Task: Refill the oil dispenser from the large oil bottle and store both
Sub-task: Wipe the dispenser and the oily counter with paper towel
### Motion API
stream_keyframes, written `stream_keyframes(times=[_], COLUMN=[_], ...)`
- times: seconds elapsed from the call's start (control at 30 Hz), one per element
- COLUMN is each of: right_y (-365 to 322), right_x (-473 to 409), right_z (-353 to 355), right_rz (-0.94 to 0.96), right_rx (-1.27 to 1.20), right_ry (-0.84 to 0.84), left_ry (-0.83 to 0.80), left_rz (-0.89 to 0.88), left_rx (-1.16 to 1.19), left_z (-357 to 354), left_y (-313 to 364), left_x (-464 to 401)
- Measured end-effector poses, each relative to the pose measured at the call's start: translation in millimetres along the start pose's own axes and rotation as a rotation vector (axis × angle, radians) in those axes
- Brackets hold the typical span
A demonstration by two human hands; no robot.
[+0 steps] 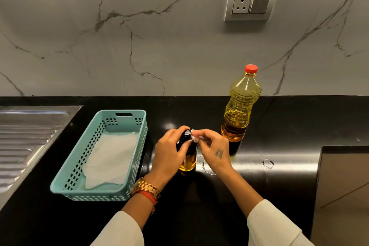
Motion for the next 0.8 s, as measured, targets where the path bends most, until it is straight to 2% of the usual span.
stream_keyframes(times=[0.13,0.37,0.47,0.57,0.67,0.8], right_y=[-5,27,21,4,-3,16], right_x=[27,28,8,5,24,48], right_z=[5,-7,-6,2,8,3], right_rz=[0.119,-0.076,-0.089,-0.023,0.051,-0.047], right_rx=[0.005,-0.046,-0.045,-0.051,-0.094,-0.142], right_ry=[0.069,0.032,0.019,0.064,0.119,0.114], left_ry=[-0.080,-0.167,-0.222,-0.254,-0.226,-0.107], left_rz=[-0.026,0.031,0.039,0.049,0.052,0.040], left_rx=[0.055,0.125,0.157,0.155,0.015,-0.054], left_z=[0,-6,-9,-13,-15,-15], left_y=[-9,-18,-17,-17,-17,-10], left_x=[-4,-5,-7,-6,-2,0])
Point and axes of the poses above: each hand's wrist, its own x-axis away from the middle knuckle, its own z-axis out of the back of the hand, y = z × x, the point moved 10 cm from there along -x, towards the middle knuckle, and after that the axes turned 12 degrees about x, right-handed, at the moved point
